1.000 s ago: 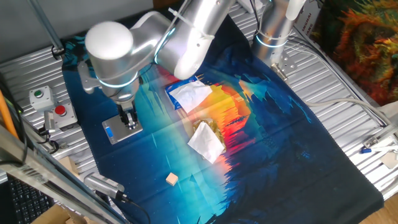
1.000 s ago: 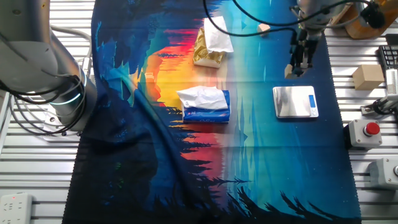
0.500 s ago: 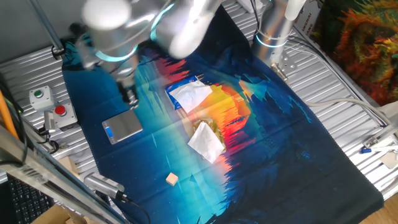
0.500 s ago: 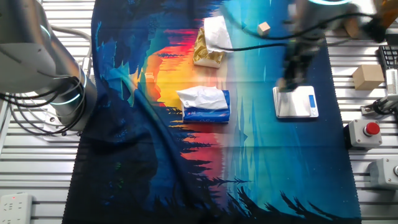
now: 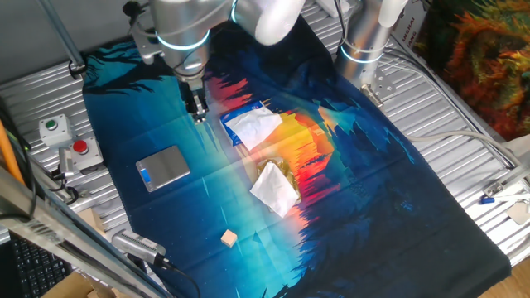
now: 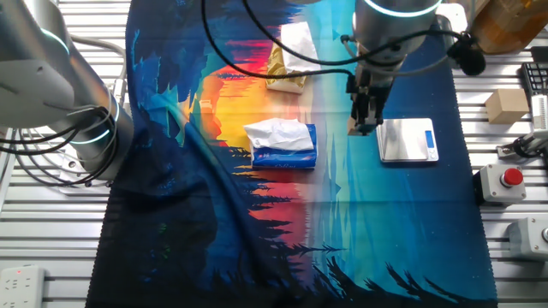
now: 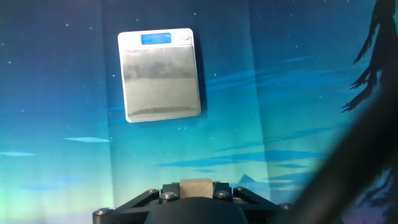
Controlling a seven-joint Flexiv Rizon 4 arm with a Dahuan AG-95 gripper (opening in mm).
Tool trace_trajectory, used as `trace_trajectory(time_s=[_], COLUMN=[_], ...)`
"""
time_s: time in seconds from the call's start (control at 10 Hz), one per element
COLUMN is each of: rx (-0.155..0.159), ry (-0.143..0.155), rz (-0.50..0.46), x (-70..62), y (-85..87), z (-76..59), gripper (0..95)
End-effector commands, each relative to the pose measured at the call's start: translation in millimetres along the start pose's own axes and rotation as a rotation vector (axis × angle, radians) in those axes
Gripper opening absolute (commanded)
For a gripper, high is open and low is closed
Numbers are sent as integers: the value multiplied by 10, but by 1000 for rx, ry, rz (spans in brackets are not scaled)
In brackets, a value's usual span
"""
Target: Remove the object from the scale
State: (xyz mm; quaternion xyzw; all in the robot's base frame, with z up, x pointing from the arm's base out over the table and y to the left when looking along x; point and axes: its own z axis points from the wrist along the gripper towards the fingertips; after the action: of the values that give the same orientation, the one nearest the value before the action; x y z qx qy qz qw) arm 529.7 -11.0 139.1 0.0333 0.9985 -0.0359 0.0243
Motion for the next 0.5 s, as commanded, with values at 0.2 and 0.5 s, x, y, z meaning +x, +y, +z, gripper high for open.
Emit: trace_trajectory(time_s=[0.2, 0.5], rx=[2, 2], ry=[-19, -20], rz=[12, 11], x=[9, 12], y=[-31, -25], z=[361, 700], gripper=[0, 0])
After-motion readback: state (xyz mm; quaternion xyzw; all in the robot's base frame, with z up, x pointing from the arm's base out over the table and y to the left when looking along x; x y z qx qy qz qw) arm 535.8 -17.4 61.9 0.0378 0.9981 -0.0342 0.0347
